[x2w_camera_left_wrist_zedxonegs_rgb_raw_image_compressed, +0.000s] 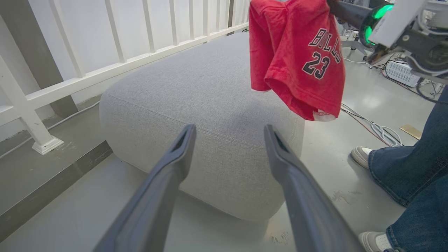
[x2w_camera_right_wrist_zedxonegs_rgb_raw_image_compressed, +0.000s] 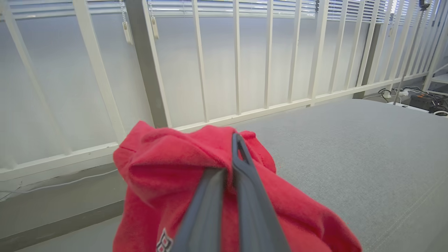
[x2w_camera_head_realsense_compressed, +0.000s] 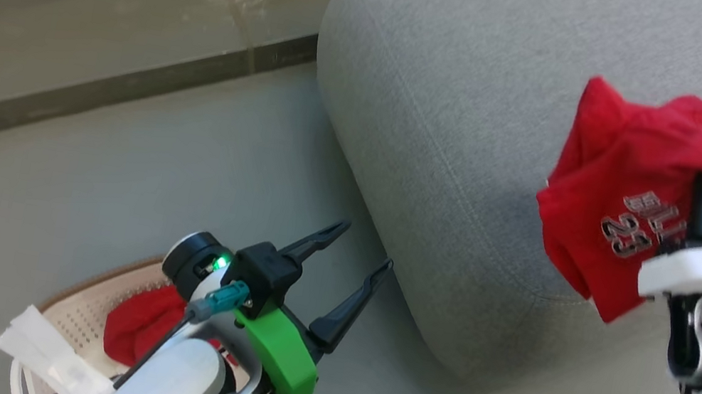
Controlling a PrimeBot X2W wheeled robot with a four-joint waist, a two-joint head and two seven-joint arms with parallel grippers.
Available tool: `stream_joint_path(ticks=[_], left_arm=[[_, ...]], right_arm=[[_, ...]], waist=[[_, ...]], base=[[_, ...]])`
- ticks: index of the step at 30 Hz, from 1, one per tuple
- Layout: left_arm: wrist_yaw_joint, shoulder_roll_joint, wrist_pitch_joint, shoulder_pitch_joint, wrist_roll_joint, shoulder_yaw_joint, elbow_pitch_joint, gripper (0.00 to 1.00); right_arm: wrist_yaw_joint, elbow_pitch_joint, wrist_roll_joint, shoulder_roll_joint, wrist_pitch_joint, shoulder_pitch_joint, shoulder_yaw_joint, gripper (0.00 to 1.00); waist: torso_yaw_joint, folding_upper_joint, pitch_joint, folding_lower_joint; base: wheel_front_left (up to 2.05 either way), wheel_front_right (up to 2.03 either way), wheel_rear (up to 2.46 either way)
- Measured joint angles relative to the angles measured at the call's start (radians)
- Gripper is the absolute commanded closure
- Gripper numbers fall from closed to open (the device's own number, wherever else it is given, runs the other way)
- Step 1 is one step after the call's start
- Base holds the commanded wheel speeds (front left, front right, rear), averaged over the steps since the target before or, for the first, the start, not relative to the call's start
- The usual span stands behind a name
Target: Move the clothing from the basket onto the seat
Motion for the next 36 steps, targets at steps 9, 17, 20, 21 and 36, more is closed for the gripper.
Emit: stream_joint_path(ticks=[9,17,20,21,36], left_arm=[[0.002,0.007,0.029,-0.073,0.036,0.008,-0.053,0.00],[0.001,0.012,0.069,-0.150,0.056,0.003,-0.100,0.00],[0.000,0.012,0.080,-0.172,0.062,0.001,-0.120,0.00],[-0.003,0.012,0.080,-0.187,0.063,-0.001,-0.135,0.00],[-0.004,0.015,0.126,-0.280,0.123,-0.022,-0.236,0.00]], right_arm=[[0.052,0.050,0.045,-0.003,0.009,-0.222,-0.013,1.00],[0.056,0.082,0.062,-0.053,0.047,-0.469,-0.053,1.00],[0.055,0.102,0.054,-0.086,0.059,-0.541,-0.068,1.00],[0.055,0.109,0.051,-0.105,0.068,-0.581,-0.076,1.00],[-0.002,0.251,0.055,-0.216,0.106,-0.759,-0.184,1.00]], waist=[[0.026,0.0000,0.107,0.0000],[0.064,0.0000,0.212,0.0001],[0.083,0.0000,0.253,0.0001],[0.097,0.0000,0.279,0.0000],[0.212,0.0000,0.487,0.0002]], base=[[0.00,0.00,0.00],[0.00,0.00,0.00],[0.00,0.00,0.00],[0.00,0.00,0.00],[0.00,0.00,0.00]])
